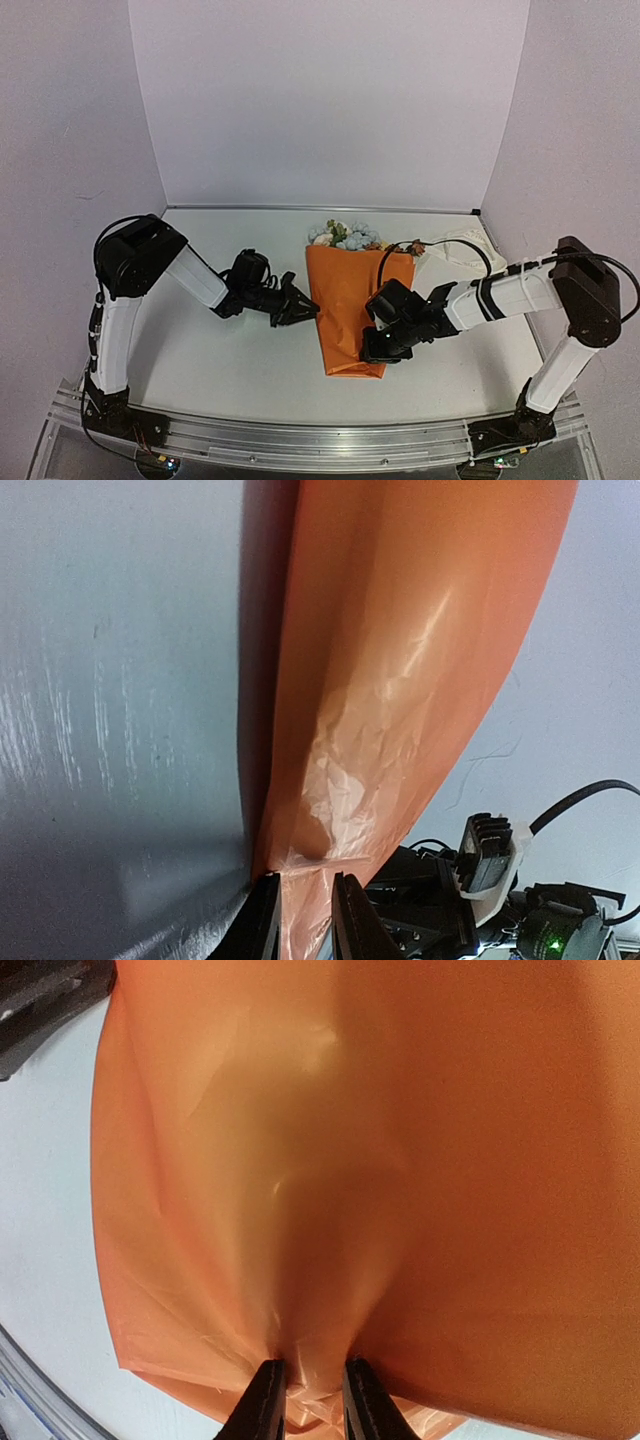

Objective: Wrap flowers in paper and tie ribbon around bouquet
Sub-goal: Press the fold line on the folded wrapping paper.

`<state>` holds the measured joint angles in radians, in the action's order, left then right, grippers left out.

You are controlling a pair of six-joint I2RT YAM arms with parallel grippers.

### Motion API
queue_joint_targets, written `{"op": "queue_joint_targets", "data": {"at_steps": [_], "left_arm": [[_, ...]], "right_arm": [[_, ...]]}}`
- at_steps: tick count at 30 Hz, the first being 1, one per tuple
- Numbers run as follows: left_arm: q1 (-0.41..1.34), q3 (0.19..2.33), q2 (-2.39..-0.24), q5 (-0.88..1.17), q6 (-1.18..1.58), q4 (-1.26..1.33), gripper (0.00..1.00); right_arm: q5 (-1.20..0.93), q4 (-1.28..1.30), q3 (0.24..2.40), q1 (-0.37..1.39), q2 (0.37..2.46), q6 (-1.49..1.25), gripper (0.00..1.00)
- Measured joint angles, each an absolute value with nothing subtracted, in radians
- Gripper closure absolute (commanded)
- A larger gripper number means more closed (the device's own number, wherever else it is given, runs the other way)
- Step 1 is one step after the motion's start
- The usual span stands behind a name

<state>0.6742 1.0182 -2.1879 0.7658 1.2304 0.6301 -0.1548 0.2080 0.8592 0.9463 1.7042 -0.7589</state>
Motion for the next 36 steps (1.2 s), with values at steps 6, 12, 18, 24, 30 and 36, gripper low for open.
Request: {"op": "queue_joint_targets", "data": {"at_steps": [6,12,18,24,30,36], "left_arm": [[0.674,1.021,-2.164,0.768,1.182,0.563,0.78],[0.706,1.014,-2.045,0.786,1.069,0.412,0.8],[0.804,1.013,-2.016,0.85,0.992,0.353,0.82],[0.851,1.013,-2.05,0.909,0.995,0.353,0.83],[0.843,1.013,-2.116,0.924,1.022,0.372,0.84],[0.841,1.014,-2.136,0.931,1.056,0.416,0.84]], "right_arm": [[-0.156,0.217,0.871,0.946,1.713,-0.759,0.76],[-0.154,0.241,0.873,0.952,1.688,-0.746,0.66],[-0.129,0.313,0.906,0.979,1.638,-0.701,0.63],[-0.101,0.352,0.938,1.018,1.654,-0.656,0.66],[-0.066,0.396,0.999,1.033,1.745,-0.631,0.67],[-0.026,0.44,1.026,1.033,1.779,-0.636,0.7]]}}
